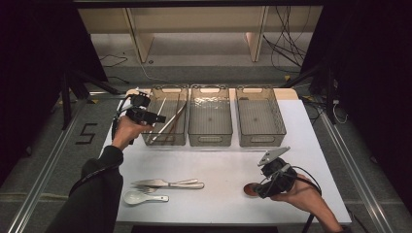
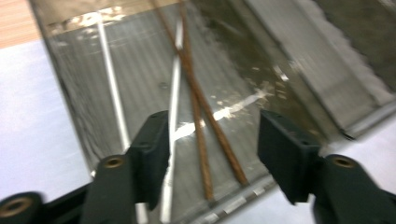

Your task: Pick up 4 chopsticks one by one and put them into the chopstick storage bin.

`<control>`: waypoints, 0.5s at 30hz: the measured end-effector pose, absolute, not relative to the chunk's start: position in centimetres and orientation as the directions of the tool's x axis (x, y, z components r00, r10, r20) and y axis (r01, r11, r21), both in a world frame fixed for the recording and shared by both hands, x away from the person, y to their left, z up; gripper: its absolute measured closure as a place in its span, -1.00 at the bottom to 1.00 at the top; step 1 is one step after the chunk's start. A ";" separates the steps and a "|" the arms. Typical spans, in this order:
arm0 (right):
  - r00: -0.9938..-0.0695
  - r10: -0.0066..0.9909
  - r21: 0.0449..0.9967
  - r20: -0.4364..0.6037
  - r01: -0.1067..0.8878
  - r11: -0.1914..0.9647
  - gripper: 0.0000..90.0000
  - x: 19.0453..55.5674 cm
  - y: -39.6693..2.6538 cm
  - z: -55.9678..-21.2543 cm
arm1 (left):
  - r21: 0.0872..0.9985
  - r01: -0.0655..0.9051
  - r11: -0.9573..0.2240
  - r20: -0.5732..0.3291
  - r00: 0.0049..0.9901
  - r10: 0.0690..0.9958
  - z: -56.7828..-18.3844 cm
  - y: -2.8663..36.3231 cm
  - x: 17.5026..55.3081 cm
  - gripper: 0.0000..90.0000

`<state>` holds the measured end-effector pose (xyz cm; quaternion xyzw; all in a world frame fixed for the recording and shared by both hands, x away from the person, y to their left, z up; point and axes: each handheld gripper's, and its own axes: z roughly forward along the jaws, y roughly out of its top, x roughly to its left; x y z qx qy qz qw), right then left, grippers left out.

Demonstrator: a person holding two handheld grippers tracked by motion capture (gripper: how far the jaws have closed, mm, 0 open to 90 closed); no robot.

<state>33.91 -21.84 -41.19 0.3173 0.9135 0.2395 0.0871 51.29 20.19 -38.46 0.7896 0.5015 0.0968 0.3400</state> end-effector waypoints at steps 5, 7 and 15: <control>-0.779 0.627 0.492 -0.005 0.544 0.680 -0.37 33.9 -21.8 -41.2 | 0.659 0.686 -0.307 -0.209 0.560 0.802 -37.9 20.1 48.9 -0.36; -0.781 0.624 0.494 -0.009 0.539 0.682 -0.37 33.9 -21.8 -41.2 | 0.674 0.666 -0.320 -0.212 0.589 0.780 -37.7 20.0 48.0 -0.44; -0.782 0.624 0.493 -0.012 0.538 0.683 -0.37 33.9 -21.8 -41.2 | 0.701 0.583 -0.411 -0.146 0.681 0.717 -37.5 19.4 44.7 -0.50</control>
